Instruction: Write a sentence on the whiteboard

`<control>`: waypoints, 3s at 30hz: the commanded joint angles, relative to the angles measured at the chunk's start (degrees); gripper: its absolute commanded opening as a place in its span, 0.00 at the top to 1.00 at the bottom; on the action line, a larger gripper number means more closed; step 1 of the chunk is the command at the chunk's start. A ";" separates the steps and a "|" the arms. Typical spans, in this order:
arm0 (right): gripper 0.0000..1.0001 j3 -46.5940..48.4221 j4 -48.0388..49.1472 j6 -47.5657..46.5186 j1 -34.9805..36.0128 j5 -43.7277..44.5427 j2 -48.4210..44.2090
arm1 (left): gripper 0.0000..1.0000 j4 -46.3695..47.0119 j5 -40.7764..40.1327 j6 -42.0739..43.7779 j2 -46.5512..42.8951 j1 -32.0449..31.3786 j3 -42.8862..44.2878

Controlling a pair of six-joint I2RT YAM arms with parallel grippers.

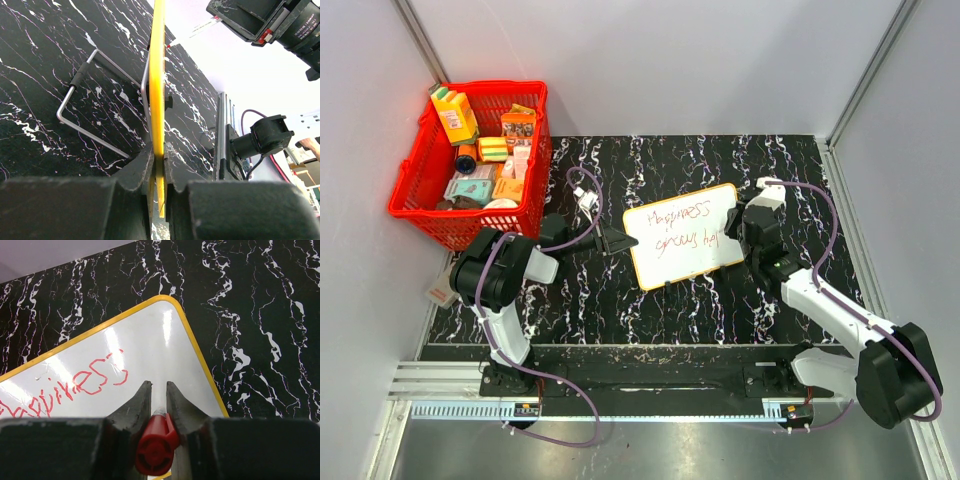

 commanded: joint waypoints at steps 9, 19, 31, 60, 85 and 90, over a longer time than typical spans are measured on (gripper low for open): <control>1.00 0.92 2.33 0.14 -0.77 0.60 0.40 | 1.00 6.39 1.18 2.41 -2.35 -0.56 -0.03; 1.00 1.44 3.03 0.23 -0.94 0.78 2.42 | 1.00 6.39 1.18 2.41 -2.27 -0.56 0.05; 1.00 1.88 2.94 0.76 -0.95 -2.82 3.48 | 1.00 6.39 1.18 2.41 -2.27 -0.56 0.05; 1.00 -0.40 2.94 0.49 -3.23 0.87 -1.98 | 1.00 6.39 1.09 2.41 -2.35 -0.56 -0.03; 1.00 -0.05 4.17 1.81 -3.14 0.16 2.86 | 1.00 6.57 1.09 2.41 -2.44 -0.56 -0.12; 1.00 -0.14 4.44 1.29 -3.32 1.83 1.99 | 1.00 6.57 1.09 2.41 -2.44 -0.56 -0.12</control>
